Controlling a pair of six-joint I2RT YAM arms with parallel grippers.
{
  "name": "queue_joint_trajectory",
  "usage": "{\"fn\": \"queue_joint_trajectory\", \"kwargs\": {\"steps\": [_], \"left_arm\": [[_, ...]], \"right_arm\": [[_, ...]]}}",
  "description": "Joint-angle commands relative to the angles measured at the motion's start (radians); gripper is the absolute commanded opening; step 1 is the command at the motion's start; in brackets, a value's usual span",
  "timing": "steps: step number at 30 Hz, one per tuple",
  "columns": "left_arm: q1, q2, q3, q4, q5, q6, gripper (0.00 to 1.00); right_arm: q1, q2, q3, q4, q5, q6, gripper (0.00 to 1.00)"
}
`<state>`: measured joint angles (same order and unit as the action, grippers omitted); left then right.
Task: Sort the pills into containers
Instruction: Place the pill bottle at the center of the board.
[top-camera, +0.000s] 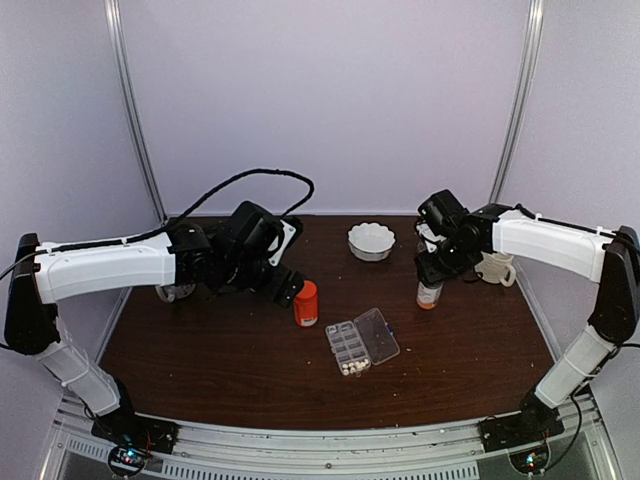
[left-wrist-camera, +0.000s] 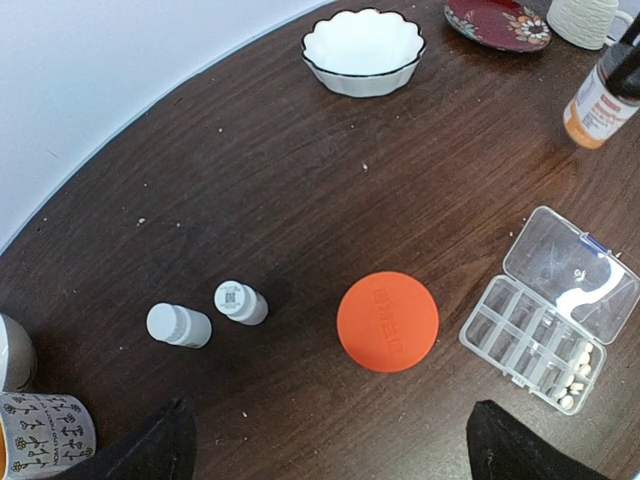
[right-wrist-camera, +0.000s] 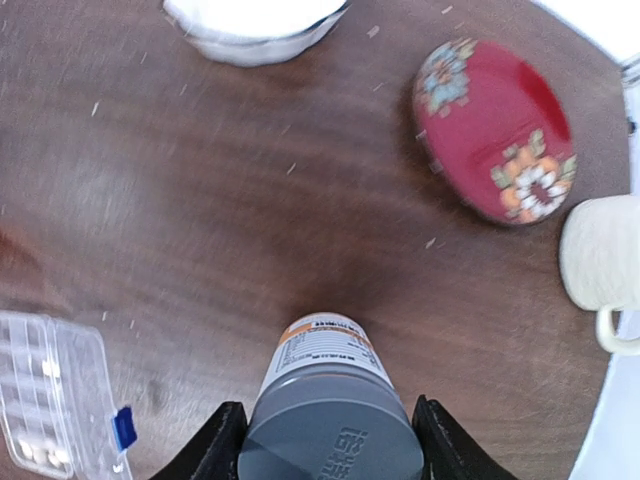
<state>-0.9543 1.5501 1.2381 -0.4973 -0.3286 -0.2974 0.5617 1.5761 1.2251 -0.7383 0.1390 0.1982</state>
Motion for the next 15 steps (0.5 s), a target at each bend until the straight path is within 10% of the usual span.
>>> {"fn": "queue_joint_trajectory", "kwargs": {"steps": [1,15], "left_arm": [[0.008,-0.017,0.003,0.017,-0.003,0.002,0.98],[0.008,0.000,0.014,0.007,0.011,-0.011,0.97]], "right_arm": [[-0.059,-0.004,0.096,0.020,0.086,-0.013,0.39],[-0.130,0.142,0.180,0.047,0.010,-0.019,0.44]]}}
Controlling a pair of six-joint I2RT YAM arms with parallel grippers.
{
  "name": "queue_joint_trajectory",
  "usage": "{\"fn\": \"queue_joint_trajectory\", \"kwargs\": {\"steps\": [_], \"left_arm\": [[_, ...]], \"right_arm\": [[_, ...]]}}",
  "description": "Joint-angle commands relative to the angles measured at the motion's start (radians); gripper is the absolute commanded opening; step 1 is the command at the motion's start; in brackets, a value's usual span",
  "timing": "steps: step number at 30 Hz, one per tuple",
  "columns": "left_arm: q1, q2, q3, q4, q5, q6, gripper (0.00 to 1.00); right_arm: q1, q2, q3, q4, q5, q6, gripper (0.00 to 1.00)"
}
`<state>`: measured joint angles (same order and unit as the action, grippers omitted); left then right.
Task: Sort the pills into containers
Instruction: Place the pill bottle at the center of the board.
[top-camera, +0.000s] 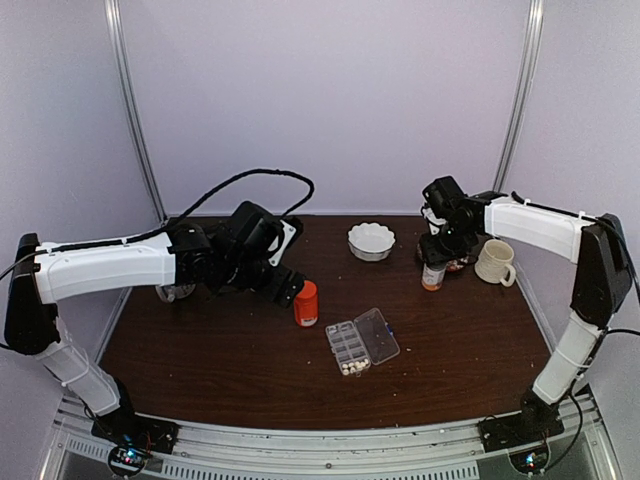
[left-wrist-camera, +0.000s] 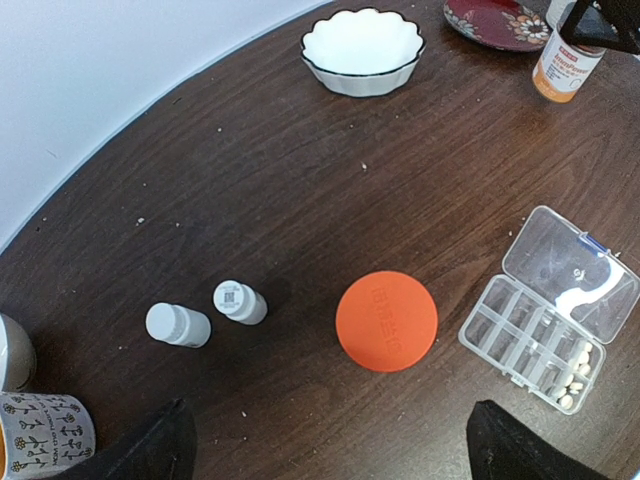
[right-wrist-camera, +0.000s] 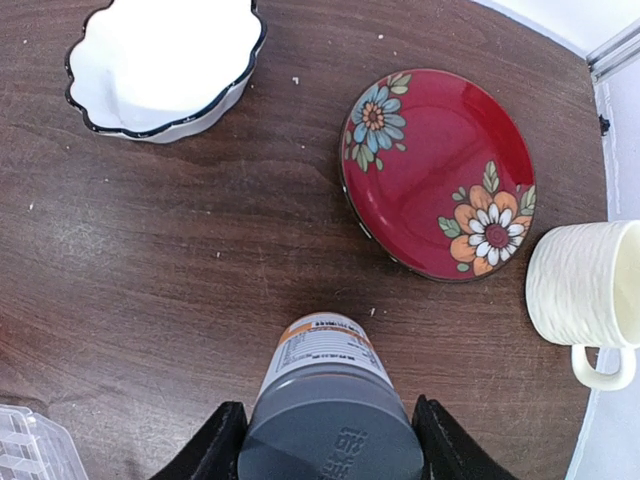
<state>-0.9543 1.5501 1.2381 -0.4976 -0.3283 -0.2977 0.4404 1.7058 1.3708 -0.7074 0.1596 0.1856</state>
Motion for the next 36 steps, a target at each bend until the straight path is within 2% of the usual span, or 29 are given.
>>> {"fn": "queue_joint_trajectory", "kwargs": {"steps": [1,6,13,15,17,20,27,30,32,36], "left_arm": [[0.008,0.001,0.015,0.008,0.013,-0.011,0.98],[0.008,0.010,0.019,0.008,0.018,-0.013,0.98],[0.008,0.009,0.038,-0.007,0.038,-0.007,0.97],[0.008,0.007,0.042,-0.010,0.049,0.002,0.98],[0.008,0.006,0.050,-0.024,0.057,0.003,0.97],[0.008,0.000,0.050,-0.033,0.061,0.000,0.97],[0.009,0.017,0.074,-0.049,0.050,-0.018,0.98],[0.009,0.029,0.085,-0.055,0.054,-0.041,0.97],[0.009,0.038,0.093,-0.055,0.074,-0.052,0.98],[0.009,0.063,0.112,-0.055,0.088,-0.062,0.98]], "right_arm": [[-0.009,0.020,0.033,0.017,-0.011,-0.006,0.45],[-0.012,0.036,0.034,0.020,-0.030,0.000,0.51],[-0.024,0.050,0.033,0.014,-0.036,-0.008,0.53],[-0.028,0.060,0.039,0.007,-0.040,-0.014,0.62],[-0.031,0.063,0.047,-0.006,-0.037,-0.018,0.79],[-0.032,0.037,0.050,-0.008,-0.037,-0.021,0.86],[-0.025,-0.059,0.071,-0.047,-0.037,-0.045,0.89],[0.006,-0.124,0.049,-0.018,-0.017,-0.028,0.90],[0.024,-0.180,0.030,0.023,0.005,0.010,0.99],[0.024,-0.278,0.018,0.080,0.007,0.066,1.00]]}}
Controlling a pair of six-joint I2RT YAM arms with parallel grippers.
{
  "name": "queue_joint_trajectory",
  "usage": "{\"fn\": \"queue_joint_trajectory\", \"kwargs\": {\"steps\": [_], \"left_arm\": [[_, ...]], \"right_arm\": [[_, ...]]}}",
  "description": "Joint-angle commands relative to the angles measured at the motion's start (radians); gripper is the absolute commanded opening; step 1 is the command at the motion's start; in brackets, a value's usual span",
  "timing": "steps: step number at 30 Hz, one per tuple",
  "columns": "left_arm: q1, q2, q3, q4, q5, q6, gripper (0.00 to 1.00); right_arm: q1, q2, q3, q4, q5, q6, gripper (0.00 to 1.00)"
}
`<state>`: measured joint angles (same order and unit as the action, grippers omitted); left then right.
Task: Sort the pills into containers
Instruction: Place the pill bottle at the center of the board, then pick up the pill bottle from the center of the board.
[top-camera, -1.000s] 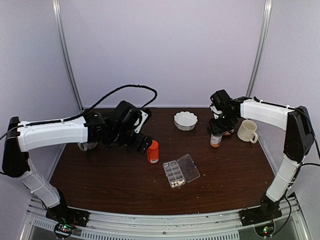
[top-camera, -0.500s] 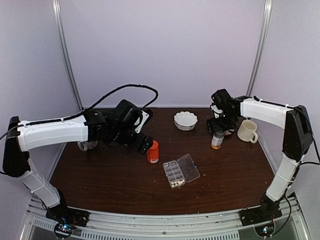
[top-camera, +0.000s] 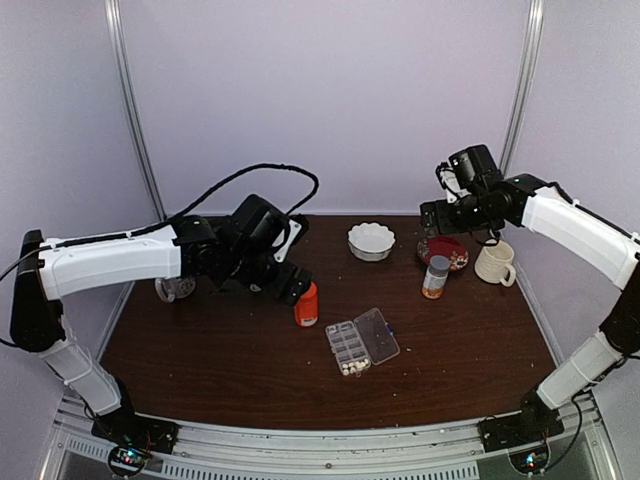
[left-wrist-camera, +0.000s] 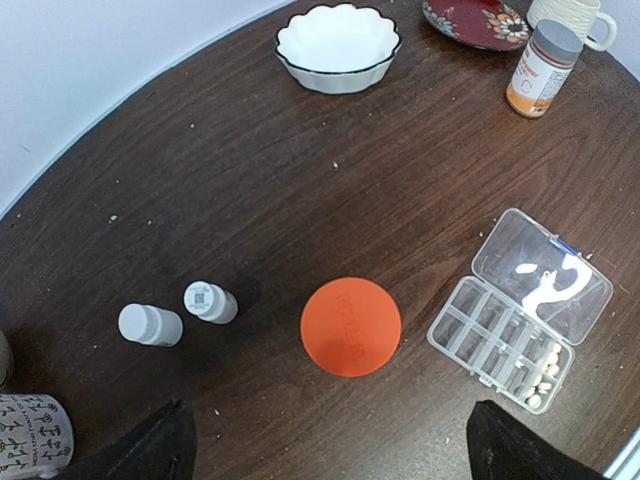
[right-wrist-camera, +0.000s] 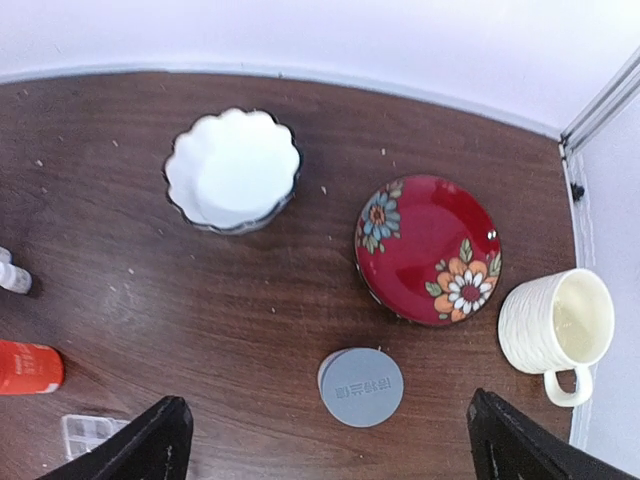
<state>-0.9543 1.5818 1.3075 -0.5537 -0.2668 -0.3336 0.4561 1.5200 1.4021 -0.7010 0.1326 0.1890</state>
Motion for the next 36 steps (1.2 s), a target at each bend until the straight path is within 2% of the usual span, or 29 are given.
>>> {"fn": "queue_joint_trajectory", "kwargs": {"steps": [1,6,9,18,22,33,36], "left_arm": [[0.008,0.041,0.050,-0.003,0.026,-0.024,0.98],[0.009,0.103,0.087,-0.018,0.012,-0.027,0.98],[0.009,0.144,0.130,-0.049,-0.015,-0.038,0.97],[0.040,0.224,0.175,-0.071,0.031,-0.050,0.98],[0.042,0.252,0.206,-0.074,0.067,-0.043,0.97],[0.053,0.313,0.243,-0.098,0.107,-0.047,0.88],[0.058,0.323,0.256,-0.104,0.110,-0.050,0.82]], "right_arm": [[0.008,-0.119,-0.034,0.097,0.039,0.065,1.00],[-0.014,-0.285,-0.267,0.316,0.060,0.128,1.00],[-0.022,-0.351,-0.334,0.368,-0.036,0.115,1.00],[-0.022,-0.312,-0.299,0.278,-0.156,0.094,1.00],[-0.021,-0.311,-0.293,0.259,-0.156,0.086,1.00],[-0.019,-0.293,-0.298,0.245,-0.155,0.084,1.00],[-0.019,-0.291,-0.298,0.248,-0.158,0.081,1.00]]}}
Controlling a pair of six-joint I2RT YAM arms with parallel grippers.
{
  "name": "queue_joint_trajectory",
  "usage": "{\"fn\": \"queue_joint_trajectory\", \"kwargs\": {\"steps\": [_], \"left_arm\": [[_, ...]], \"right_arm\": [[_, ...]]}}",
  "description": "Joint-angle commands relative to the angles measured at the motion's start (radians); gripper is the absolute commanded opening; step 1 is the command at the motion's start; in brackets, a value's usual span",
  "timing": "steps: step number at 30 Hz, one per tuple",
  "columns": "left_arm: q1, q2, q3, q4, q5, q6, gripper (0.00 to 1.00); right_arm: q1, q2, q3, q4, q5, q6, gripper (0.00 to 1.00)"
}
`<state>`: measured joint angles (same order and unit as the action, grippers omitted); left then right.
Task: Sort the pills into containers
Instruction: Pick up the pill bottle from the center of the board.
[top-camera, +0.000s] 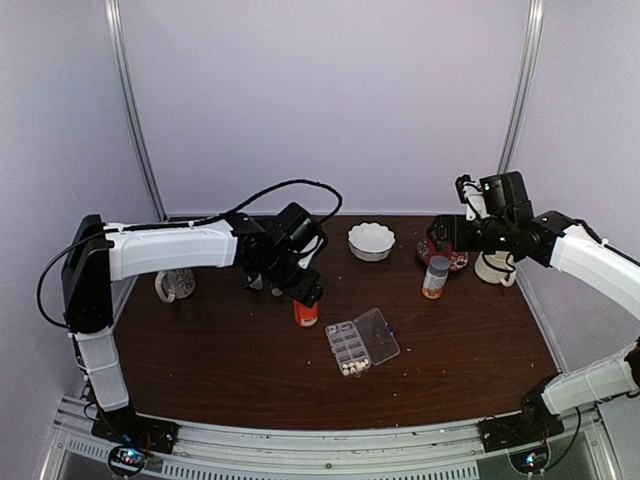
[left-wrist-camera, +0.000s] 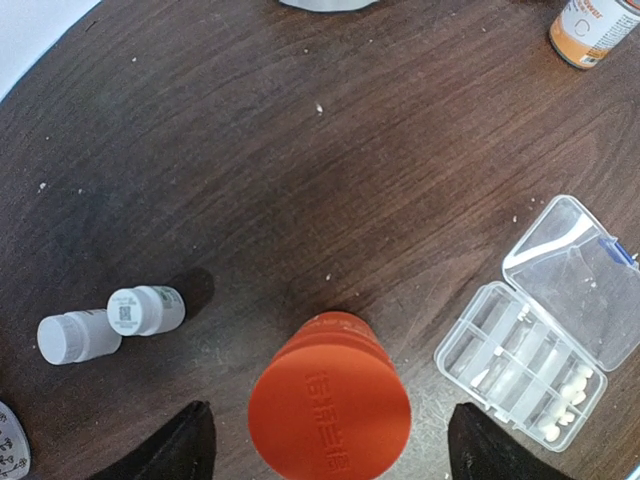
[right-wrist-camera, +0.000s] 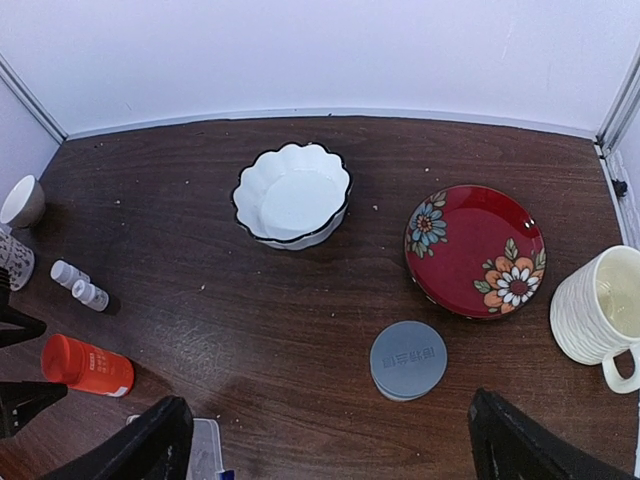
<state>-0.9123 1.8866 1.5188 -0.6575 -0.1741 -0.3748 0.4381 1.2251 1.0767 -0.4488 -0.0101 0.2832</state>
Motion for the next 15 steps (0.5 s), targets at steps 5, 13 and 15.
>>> {"fn": "queue_joint_trajectory", "kwargs": {"steps": [5,13,15], "left_arm": [[0.015,0.033,0.060,-0.016,0.011,-0.007,0.81],[0.016,0.043,0.067,-0.032,-0.005,-0.030,0.85],[0.016,0.027,0.042,-0.005,-0.002,-0.027,0.86]], "right_arm": [[0.001,0.017,0.042,-0.006,-0.023,-0.014,1.00],[0.009,0.033,0.054,-0.006,-0.061,-0.023,1.00],[0.016,0.043,0.062,-0.028,-0.054,-0.032,1.00]]}}
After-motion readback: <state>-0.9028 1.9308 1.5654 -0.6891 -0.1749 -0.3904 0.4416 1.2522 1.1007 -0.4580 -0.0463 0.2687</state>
